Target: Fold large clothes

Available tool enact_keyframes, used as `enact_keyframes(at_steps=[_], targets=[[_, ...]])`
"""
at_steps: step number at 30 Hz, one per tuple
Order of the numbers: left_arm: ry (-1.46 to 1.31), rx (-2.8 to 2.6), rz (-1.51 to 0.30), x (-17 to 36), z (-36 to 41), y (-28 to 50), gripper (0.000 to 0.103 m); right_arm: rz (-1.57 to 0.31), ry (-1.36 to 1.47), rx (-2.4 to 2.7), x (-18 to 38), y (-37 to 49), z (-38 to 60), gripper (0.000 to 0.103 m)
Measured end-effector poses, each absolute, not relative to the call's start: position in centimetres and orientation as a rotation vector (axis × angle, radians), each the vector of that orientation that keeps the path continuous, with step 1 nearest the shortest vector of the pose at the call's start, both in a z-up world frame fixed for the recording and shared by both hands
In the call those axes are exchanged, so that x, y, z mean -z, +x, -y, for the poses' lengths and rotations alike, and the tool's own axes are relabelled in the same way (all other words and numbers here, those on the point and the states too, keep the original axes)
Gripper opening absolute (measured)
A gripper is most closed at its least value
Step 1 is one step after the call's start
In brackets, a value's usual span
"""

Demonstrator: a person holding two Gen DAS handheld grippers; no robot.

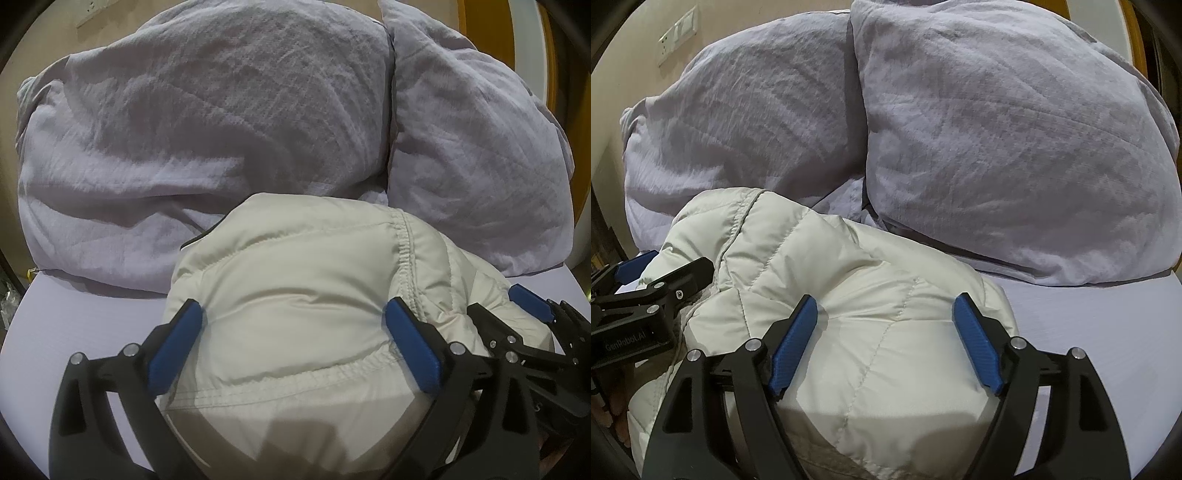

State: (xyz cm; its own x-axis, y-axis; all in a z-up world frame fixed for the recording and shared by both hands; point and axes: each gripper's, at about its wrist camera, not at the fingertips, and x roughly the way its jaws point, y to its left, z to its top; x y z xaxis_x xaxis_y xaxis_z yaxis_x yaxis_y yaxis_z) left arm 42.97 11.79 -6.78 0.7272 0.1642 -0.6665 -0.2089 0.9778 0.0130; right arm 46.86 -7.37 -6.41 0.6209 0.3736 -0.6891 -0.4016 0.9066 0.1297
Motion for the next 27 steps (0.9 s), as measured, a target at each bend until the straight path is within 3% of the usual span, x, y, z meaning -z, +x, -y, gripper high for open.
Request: enact_keyframes(at_steps=[22, 27], targets=[[-0.073, -0.197, -0.791, 6.6, -11.8, 43.7, 0.101, -0.897, -0.056, -0.464, 6.6, 48.6, 7.1, 0.081], [-0.123, -0.196, -0.812, 5.1, -11.8, 41.3, 0.101, -0.926, -0.080, -0.444, 4.4, 47.4, 8.1, 0.092]])
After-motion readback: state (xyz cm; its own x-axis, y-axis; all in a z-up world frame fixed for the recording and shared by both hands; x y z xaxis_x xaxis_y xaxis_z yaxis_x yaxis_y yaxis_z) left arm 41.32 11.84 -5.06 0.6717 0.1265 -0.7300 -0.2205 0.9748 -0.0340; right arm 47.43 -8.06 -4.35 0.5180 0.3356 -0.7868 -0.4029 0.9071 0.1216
